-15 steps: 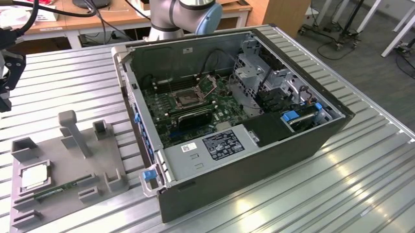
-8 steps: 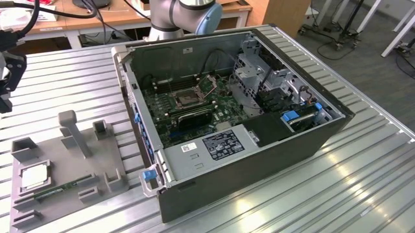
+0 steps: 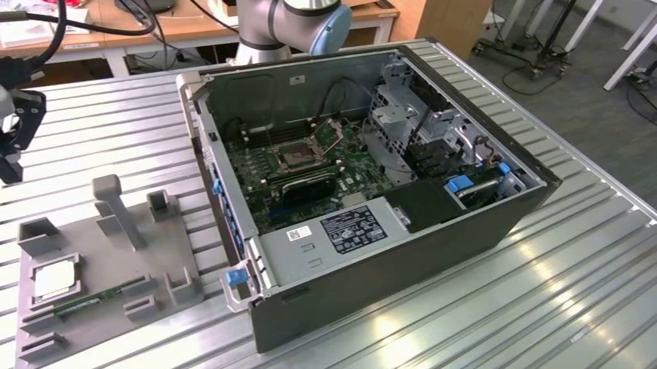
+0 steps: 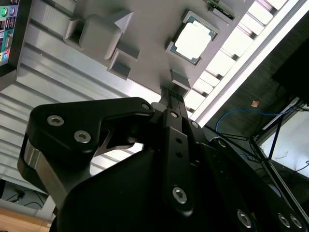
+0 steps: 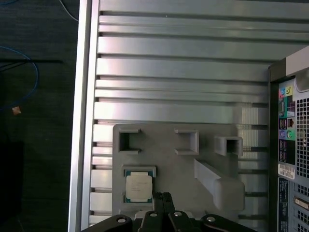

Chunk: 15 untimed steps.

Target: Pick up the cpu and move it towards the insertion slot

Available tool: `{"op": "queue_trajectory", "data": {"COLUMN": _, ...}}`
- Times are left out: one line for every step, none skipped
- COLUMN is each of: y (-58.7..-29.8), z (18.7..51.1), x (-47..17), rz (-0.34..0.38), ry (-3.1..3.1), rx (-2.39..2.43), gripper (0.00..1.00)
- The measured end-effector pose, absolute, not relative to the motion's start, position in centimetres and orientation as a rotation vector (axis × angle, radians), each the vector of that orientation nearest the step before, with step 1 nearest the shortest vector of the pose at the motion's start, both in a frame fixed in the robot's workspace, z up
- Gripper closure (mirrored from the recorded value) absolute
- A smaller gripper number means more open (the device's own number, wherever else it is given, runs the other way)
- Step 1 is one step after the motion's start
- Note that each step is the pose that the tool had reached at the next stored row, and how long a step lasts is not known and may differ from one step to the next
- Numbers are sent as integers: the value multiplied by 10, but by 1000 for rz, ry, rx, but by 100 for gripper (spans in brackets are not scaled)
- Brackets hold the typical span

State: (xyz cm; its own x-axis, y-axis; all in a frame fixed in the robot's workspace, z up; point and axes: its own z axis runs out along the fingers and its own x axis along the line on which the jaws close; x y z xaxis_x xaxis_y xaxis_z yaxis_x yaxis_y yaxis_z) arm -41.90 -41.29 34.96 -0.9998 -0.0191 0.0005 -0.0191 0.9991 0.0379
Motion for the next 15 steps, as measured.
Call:
{"op": "queue_trajectory", "data": {"y": -413, "z": 349, "x": -419, "rz": -60, "ry": -3140, "rx": 30, "gripper": 89}}
{"op": "queue_trajectory", "data": {"y": -413, "z": 347, "x": -419, "rz": -60, "ry": -3140, "rx": 30, "gripper": 89}}
{"op": "queue_trajectory", "data": {"y": -413, "z": 346, "x": -419, "rz": -60, "ry": -3140, "rx": 30, "gripper": 89}}
{"op": "queue_trajectory", "data": {"y": -413, "z": 346, "x": -419, "rz": -60, "ry": -3140, "rx": 30, "gripper": 89}}
{"op": "queue_trajectory", "data": {"y": -413, "z": 345, "x": -419, "rz": -59, "ry": -3140, "rx": 30, "gripper": 89}}
{"op": "queue_trajectory", "data": {"y": -413, "z": 345, "x": -419, "rz": -59, "ry": -3140, "rx": 30, "gripper": 89}}
{"op": "queue_trajectory", "data": {"y": -413, "z": 345, "x": -419, "rz": -59, "ry": -3140, "rx": 30, "gripper": 89}}
{"op": "queue_trajectory", "data": {"y": -413, "z": 345, "x": -419, "rz": -59, "ry": -3140, "rx": 30, "gripper": 89}}
{"op": "queue_trajectory", "data": {"y": -413, "z": 345, "x": -419, "rz": -59, "ry": -3140, "rx": 30, "gripper": 89}}
{"op": "queue_trajectory", "data": {"y": -413, "z": 344, "x": -419, "rz": -59, "ry": -3140, "rx": 30, "gripper": 89}}
{"op": "queue_trajectory", "data": {"y": -413, "z": 344, "x": -419, "rz": -60, "ry": -3140, "rx": 30, "gripper": 89}}
{"op": "queue_trajectory", "data": {"y": -413, "z": 344, "x": -420, "rz": -60, "ry": -3140, "rx": 30, "gripper": 89}}
{"op": "queue_trajectory", "data": {"y": -413, "z": 344, "x": -420, "rz": -60, "ry": -3140, "rx": 30, "gripper": 89}}
{"op": "queue_trajectory", "data": {"y": -413, "z": 343, "x": -421, "rz": -60, "ry": -3140, "rx": 30, "gripper": 89}}
{"op": "queue_trajectory", "data": {"y": -413, "z": 343, "x": -421, "rz": -60, "ry": -3140, "rx": 30, "gripper": 89}}
